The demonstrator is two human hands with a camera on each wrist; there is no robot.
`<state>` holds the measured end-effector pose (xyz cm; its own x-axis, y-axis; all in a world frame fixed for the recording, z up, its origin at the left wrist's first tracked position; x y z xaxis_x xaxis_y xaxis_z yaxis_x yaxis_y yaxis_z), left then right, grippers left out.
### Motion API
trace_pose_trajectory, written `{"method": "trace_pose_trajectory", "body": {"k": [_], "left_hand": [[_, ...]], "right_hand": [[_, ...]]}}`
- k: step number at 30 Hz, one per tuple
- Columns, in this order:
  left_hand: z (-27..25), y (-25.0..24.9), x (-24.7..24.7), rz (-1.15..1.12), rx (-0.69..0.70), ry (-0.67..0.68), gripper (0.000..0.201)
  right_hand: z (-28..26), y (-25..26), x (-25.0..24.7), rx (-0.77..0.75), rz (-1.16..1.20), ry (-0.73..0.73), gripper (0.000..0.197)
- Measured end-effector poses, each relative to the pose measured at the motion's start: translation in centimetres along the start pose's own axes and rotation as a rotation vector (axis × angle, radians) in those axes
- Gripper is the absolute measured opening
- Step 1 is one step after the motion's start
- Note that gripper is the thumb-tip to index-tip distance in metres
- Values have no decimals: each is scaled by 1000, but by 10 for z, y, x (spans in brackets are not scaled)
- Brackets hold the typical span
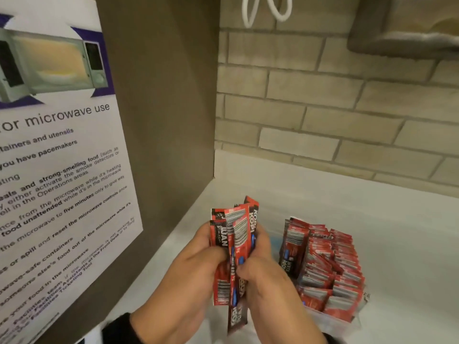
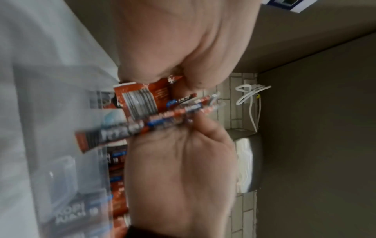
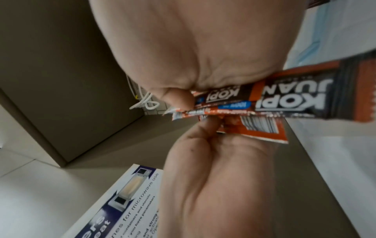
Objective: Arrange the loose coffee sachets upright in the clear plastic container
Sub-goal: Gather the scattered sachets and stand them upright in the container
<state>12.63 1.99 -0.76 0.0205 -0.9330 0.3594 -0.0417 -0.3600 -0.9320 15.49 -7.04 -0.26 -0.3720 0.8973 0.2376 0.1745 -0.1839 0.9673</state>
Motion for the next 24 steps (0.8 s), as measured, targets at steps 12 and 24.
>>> {"method": "trace_pose_trajectory", "body": {"k": [12,24], "left_hand": [[-3,-3,21,-151,26,57,41],[9,-28,31,7,252,-36,28]], "right_hand": [[-29,7,-16,-156,-473,57,70],[-30,17,-19,31,590,170,45]]}}
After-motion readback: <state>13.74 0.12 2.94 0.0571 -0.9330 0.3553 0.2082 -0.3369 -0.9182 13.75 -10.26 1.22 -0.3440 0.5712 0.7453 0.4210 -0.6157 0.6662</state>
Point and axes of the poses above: each hand's wrist, its own z-axis towards the middle knuckle, its own x-axis out of the palm, y = z × x, the point moved 1 cm from there along z, towards the middle knuckle, and after that the axes turned 1 degree about y, right-handed, at the moved point
